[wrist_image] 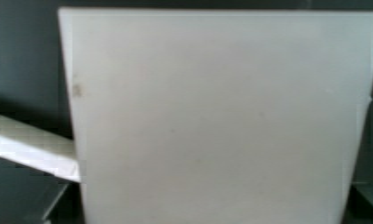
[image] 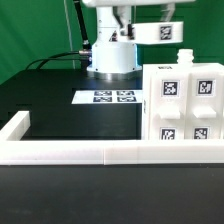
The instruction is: Assemble cabinet
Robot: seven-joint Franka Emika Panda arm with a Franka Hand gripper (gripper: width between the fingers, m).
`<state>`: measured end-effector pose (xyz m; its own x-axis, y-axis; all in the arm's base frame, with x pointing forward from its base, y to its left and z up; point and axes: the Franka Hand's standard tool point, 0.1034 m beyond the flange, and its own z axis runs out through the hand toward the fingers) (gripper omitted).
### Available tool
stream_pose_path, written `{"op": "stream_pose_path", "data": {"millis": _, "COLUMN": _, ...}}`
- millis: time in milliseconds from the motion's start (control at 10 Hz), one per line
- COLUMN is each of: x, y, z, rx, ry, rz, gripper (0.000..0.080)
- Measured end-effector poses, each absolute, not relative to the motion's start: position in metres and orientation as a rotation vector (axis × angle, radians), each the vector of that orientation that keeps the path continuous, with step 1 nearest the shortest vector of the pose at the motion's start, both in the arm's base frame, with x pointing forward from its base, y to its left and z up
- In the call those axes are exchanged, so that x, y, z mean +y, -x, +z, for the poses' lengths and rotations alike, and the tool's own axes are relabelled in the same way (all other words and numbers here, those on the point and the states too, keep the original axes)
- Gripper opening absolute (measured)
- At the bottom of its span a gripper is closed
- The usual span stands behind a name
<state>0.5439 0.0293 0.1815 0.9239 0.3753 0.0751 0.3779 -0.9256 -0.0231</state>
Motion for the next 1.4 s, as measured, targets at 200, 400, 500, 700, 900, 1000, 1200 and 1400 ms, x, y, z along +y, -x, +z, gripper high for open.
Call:
{"op": "stream_pose_path", "data": {"millis": 200, "x": 0.033, "y": -0.551, "z": 0.184, "rx": -0.625, "ry": 3.046, "rz": -0.108, "gripper": 0.0561}}
{"op": "stream_pose_path", "data": {"millis": 400, "x": 0.033, "y": -0.550, "z": 0.183, "rx": -0.624, "ry": 3.046, "rz": -0.105, "gripper": 0.0561}}
{"op": "stream_pose_path", "data": {"millis": 500, "x": 0.034, "y": -0.551, "z": 0.183, "rx": -0.624, "ry": 3.047, "rz": -0.104, "gripper": 0.0561}}
{"op": "stream_pose_path", "data": {"millis": 700, "x": 0.050, "y": -0.571, "z": 0.185, "rx": -0.656, "ry": 3.036, "rz": -0.119, "gripper": 0.0561}}
{"op": "stream_pose_path", "data": {"millis": 900, "x": 0.053, "y": -0.587, "z": 0.184, "rx": -0.664, "ry": 3.034, "rz": -0.137, "gripper": 0.0561}}
{"op": "stream_pose_path", "data": {"millis": 1000, "x": 0.056, "y": -0.591, "z": 0.181, "rx": -0.670, "ry": 3.030, "rz": -0.131, "gripper": 0.0561}}
{"op": "stream_pose_path", "data": {"millis": 1200, "x": 0.060, "y": -0.596, "z": 0.176, "rx": -0.677, "ry": 3.026, "rz": -0.126, "gripper": 0.0561}}
{"op": "stream_pose_path", "data": {"millis": 1400, "x": 0.060, "y": -0.595, "z": 0.171, "rx": -0.679, "ry": 3.025, "rz": -0.117, "gripper": 0.0561}}
